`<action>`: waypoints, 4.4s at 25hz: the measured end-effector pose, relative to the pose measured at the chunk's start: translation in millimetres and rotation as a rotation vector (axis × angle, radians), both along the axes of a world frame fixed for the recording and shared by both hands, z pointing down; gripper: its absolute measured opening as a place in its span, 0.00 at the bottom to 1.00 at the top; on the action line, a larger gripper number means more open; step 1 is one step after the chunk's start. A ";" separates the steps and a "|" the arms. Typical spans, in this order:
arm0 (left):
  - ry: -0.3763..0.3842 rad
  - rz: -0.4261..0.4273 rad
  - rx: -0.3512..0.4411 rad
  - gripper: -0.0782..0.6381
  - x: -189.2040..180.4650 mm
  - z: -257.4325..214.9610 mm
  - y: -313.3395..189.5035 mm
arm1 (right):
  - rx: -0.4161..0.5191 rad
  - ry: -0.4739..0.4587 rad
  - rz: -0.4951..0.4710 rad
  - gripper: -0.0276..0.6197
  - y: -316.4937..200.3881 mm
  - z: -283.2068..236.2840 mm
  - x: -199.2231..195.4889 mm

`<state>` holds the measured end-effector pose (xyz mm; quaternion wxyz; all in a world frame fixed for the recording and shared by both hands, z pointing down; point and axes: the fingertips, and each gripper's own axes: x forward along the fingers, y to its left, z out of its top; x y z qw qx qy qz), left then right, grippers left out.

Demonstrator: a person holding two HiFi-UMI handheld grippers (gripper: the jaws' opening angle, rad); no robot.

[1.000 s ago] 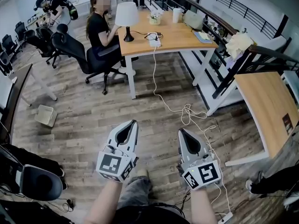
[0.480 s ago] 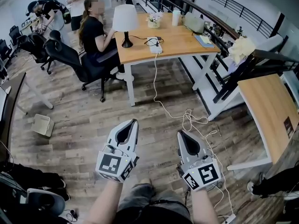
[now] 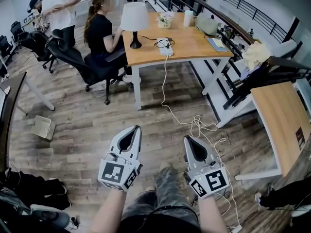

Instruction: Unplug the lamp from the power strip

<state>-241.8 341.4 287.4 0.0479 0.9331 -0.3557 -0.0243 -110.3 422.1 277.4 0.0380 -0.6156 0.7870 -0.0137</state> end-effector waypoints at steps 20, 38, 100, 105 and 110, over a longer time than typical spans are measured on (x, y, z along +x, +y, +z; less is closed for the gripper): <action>-0.001 -0.040 -0.010 0.10 78.0 0.9 -115.1 | 0.010 -0.022 -0.081 0.05 -127.5 -0.7 74.1; -0.020 -0.107 0.015 0.10 152.2 -0.4 -192.3 | -0.003 -0.026 -0.174 0.05 -216.8 8.5 140.6; -0.019 0.048 -0.103 0.10 273.6 71.4 -490.0 | -0.194 -0.039 -0.160 0.05 -515.7 93.1 216.0; -0.032 0.050 -0.085 0.10 284.2 76.5 -505.6 | -0.200 -0.008 -0.186 0.05 -539.3 103.6 218.9; -0.111 0.048 -0.122 0.10 296.8 97.5 -519.4 | -0.210 0.017 -0.210 0.05 -564.3 112.1 223.0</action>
